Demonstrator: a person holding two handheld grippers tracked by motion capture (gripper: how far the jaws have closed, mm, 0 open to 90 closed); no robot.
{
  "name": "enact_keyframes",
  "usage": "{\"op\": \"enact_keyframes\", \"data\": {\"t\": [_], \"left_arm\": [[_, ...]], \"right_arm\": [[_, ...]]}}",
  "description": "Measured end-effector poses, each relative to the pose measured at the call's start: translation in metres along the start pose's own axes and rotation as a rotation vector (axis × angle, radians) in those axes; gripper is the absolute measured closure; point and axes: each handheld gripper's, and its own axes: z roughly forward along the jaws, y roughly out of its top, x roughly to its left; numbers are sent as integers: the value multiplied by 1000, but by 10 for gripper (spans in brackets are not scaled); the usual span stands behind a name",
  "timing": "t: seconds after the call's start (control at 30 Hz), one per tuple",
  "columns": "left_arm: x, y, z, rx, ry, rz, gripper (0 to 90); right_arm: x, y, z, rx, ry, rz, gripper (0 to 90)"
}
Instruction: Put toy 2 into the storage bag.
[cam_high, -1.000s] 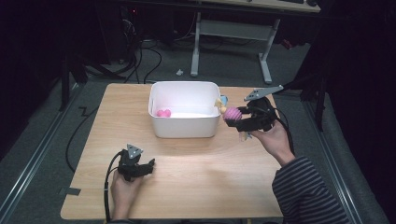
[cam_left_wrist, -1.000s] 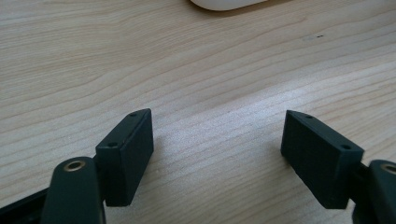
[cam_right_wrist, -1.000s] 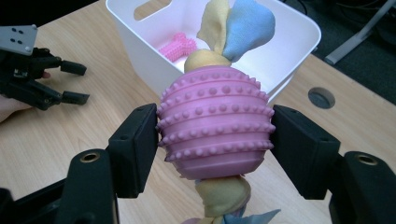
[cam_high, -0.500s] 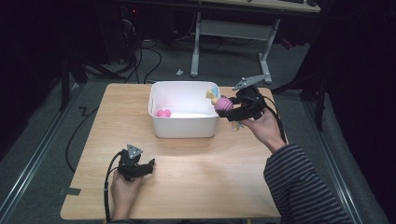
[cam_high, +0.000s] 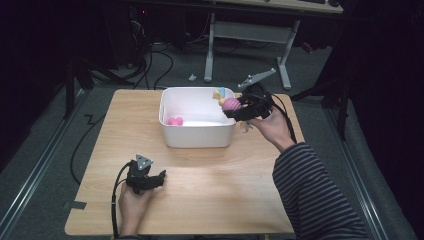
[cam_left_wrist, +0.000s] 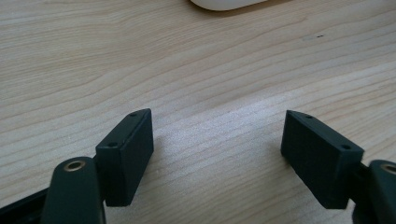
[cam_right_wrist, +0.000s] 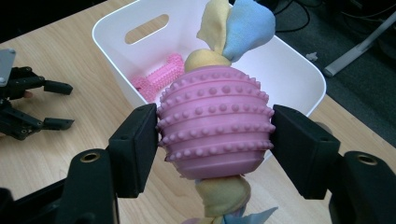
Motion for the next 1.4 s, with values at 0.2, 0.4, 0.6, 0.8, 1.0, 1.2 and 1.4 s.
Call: {"op": "enact_keyframes", "data": {"t": [0.2,0.4,0.6,0.8,1.0,1.2,1.4], "left_arm": [[0,0,0,-2,2,-1,256],[0,0,0,-2,2,1,255],[0,0,0,-2,2,1,255],[0,0,0,-2,3,1,255],[0,0,0,-3,3,1,255],[0,0,0,-2,3,1,255],[0,0,0,-3,2,1,255]], "right_arm": [[0,10,10,18,-11,-24,341],[-2,18,22,38,-23,-41,341],[-3,23,34,53,-17,-47,340],[-5,24,47,69,-10,-39,340],[-7,24,60,84,-5,-39,340],[-8,24,70,106,6,-32,340],[-8,20,84,135,35,-12,339]]}}
